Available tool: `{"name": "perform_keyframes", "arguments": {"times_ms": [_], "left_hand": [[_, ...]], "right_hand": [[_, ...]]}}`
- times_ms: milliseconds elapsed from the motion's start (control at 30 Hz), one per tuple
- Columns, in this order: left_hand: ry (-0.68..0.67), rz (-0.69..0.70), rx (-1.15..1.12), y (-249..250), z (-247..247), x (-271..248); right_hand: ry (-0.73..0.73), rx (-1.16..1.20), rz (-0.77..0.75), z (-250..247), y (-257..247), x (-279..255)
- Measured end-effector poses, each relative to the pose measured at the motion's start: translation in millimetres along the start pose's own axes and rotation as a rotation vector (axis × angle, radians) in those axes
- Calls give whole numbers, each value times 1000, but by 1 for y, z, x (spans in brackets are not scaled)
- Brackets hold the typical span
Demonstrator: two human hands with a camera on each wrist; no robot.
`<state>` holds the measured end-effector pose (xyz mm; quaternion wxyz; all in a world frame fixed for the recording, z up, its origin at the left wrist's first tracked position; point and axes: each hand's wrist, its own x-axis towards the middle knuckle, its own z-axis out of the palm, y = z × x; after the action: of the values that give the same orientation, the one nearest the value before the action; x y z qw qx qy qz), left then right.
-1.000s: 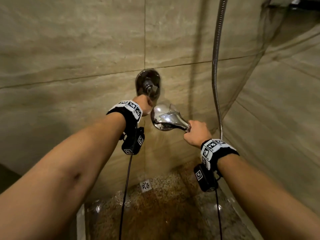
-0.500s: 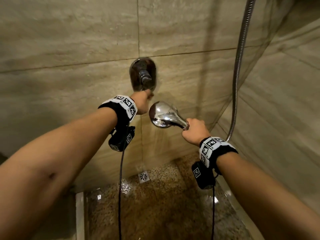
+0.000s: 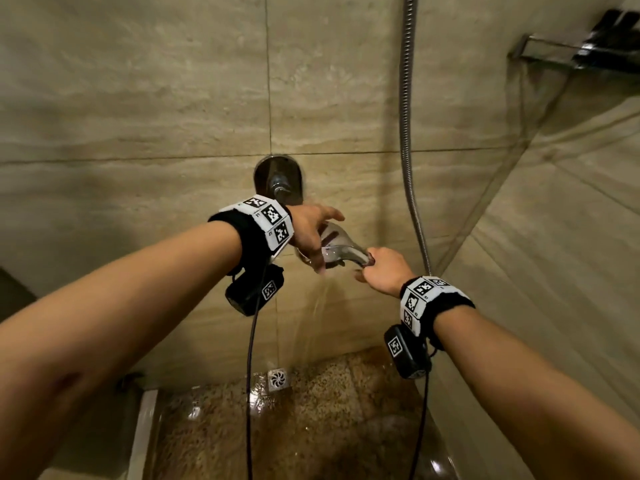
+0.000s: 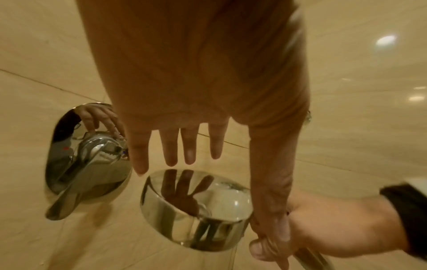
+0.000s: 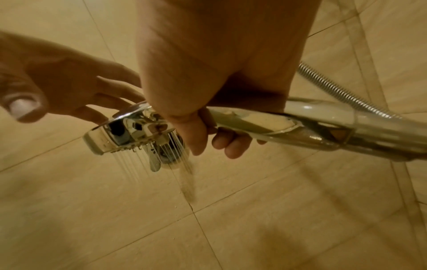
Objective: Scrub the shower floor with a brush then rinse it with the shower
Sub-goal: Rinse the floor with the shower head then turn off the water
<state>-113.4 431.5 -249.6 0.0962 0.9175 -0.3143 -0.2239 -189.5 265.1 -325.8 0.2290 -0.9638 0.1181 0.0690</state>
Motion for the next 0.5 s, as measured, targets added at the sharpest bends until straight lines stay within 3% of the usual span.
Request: {"name": "perform_keyframes", "arguments": {"times_ms": [500], "left_hand": [[166, -112, 203, 45, 18, -19]], "right_hand": [[9, -1, -173, -32, 10, -29]]}}
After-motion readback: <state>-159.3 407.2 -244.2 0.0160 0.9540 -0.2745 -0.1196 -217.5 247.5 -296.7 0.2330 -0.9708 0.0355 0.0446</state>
